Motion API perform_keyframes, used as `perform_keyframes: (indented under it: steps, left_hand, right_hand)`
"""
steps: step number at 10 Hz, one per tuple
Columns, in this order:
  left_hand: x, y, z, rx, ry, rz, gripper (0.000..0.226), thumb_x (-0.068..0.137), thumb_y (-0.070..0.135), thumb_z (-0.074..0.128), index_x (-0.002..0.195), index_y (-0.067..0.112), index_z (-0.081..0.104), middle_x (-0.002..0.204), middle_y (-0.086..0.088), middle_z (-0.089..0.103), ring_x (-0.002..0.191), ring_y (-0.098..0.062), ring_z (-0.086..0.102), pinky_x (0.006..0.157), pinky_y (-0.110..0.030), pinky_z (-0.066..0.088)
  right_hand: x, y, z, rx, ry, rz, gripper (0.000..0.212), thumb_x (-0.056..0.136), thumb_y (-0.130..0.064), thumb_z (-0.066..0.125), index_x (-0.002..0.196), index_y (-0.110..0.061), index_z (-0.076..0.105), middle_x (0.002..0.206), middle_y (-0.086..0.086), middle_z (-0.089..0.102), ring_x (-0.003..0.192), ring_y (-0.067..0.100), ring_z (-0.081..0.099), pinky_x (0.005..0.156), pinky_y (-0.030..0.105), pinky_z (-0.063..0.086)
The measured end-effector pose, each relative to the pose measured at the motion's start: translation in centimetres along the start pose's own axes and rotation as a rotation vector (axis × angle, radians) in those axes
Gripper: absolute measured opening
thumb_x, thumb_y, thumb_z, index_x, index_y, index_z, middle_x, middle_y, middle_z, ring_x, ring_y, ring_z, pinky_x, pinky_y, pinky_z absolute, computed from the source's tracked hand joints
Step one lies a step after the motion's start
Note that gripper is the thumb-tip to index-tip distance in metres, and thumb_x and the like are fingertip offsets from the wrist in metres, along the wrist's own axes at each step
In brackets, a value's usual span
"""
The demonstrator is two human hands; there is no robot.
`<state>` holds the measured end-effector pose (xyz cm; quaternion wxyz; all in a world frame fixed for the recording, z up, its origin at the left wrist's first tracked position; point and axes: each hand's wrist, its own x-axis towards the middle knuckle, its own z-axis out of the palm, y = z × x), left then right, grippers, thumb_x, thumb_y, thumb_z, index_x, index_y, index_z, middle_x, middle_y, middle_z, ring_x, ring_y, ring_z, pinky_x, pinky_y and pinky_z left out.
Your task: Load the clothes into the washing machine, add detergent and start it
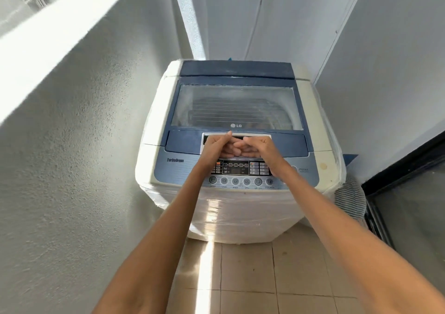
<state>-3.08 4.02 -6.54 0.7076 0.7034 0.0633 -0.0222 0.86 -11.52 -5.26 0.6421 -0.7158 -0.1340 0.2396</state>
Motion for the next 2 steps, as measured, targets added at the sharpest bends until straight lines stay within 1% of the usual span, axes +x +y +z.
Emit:
perform_keyframes:
  steps: [1,2]
  left_hand:
    - [-0.6,1.5,-0.1,0.043,-0.033,-0.1,0.036,0.1,0.028,0.042,0.087,0.015,0.072,0.077,-0.008,0.072,0.072,-0.015,0.069,0.071,-0.026,0.055]
    - [-1.6,4.8,0.3,0.137,-0.104,-0.194,0.029,0.099,0.03,0.043,0.09,0.018,0.068,0.073,0.003,0.071,0.069,-0.014,0.066,0.072,-0.029,0.049]
  right_hand:
    - [-0.5,-0.6,0.2,-0.074,0.018,0.055,0.029,0.096,-0.016,0.05,0.107,0.003,0.069,0.107,0.022,0.069,0.097,0.022,0.068,0.088,0.028,0.055]
    - [-1.1,-2.8,0.4,-0.267,0.04,0.053,0.025,0.095,-0.019,0.055,0.102,-0.003,0.072,0.102,0.019,0.071,0.097,0.027,0.066,0.09,0.035,0.049]
